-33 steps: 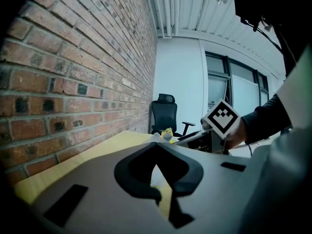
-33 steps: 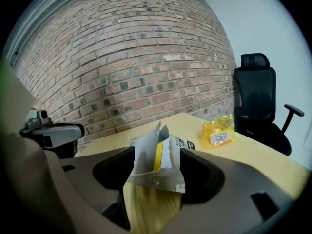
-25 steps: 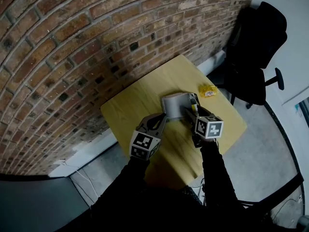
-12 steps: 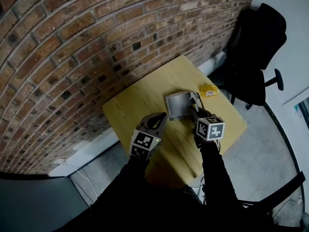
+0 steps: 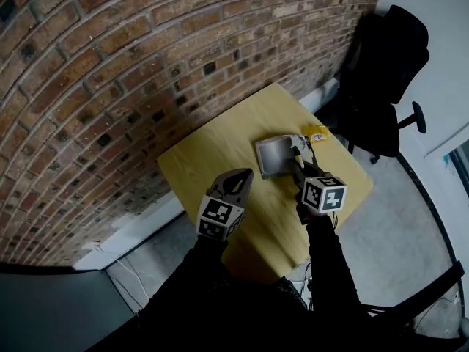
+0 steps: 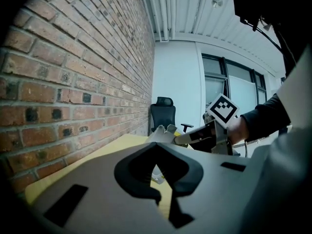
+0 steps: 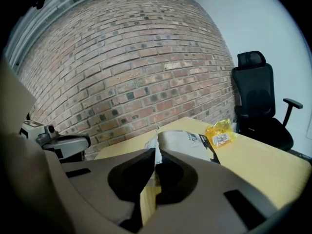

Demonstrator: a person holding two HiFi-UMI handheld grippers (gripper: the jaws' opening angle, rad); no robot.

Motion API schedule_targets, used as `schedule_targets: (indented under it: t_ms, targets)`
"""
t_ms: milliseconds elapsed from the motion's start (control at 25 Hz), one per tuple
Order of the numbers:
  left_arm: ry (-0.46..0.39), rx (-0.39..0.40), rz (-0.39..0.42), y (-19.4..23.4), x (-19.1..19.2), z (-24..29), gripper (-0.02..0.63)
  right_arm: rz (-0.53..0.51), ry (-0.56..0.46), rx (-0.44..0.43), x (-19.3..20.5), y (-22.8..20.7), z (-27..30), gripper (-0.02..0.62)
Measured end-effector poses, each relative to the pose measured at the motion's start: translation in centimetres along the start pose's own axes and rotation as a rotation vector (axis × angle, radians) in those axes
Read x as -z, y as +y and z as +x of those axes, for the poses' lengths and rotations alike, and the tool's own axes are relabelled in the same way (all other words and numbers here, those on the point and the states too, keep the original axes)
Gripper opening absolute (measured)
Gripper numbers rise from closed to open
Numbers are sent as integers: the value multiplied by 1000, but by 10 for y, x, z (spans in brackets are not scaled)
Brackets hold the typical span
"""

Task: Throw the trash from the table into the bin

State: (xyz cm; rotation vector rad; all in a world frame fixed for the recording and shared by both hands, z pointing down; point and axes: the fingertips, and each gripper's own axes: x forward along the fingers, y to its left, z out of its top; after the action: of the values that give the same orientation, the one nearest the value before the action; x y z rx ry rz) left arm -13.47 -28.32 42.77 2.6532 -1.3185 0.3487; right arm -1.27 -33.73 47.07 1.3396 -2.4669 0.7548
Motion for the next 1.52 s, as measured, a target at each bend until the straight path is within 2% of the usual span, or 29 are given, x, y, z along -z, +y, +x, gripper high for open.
schedule_targets:
  t_ms: [360, 920, 1520]
  targets:
    - [-29, 40, 6, -18, -3, -27, 5, -4, -52, 54, -1, 18, -38, 12]
    - [-55, 136, 36, -61, 1, -77, 5, 7, -104, 169, 40, 51, -114, 12]
    - [-72, 250, 37, -102, -4, -71, 6, 18, -142, 291, 44, 37, -174, 12]
